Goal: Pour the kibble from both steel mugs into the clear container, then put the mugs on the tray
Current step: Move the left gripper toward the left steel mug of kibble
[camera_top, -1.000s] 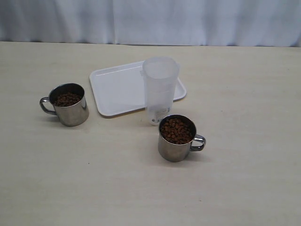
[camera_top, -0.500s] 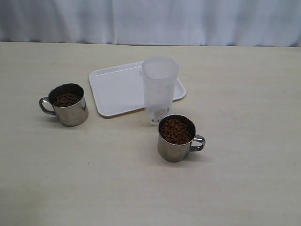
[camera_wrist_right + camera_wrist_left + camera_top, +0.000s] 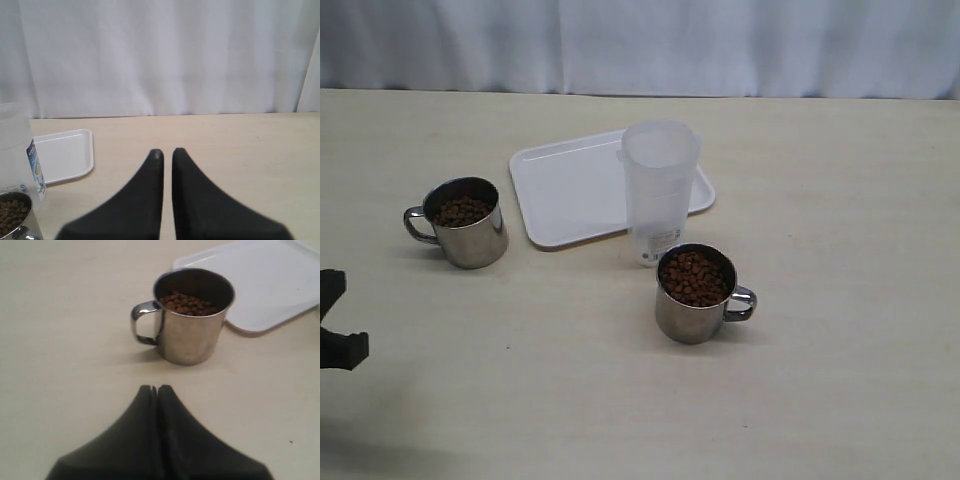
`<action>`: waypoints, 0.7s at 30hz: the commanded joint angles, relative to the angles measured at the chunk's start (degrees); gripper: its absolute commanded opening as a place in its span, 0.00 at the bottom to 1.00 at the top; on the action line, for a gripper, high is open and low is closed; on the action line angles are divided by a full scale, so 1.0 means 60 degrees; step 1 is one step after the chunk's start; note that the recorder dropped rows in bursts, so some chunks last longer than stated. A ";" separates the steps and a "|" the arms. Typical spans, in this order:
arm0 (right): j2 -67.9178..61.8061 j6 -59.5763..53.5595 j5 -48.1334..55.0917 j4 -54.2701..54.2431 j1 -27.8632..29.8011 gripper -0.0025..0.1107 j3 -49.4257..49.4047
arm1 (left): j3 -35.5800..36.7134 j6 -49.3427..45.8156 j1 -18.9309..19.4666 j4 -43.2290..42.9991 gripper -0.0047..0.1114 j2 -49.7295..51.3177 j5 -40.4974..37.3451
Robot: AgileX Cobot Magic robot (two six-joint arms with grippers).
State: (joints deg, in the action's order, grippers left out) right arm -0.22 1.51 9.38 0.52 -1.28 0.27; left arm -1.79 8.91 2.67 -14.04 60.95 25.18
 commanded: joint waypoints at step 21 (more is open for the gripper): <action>0.0036 -0.0044 -0.0020 0.0052 -0.0031 0.06 -0.0045 | -0.1363 0.0404 -0.0012 -0.1725 0.04 0.6014 0.5226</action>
State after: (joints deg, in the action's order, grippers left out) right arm -0.22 1.51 9.38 0.52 -1.28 0.27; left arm -8.19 11.77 2.67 -24.32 93.92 54.72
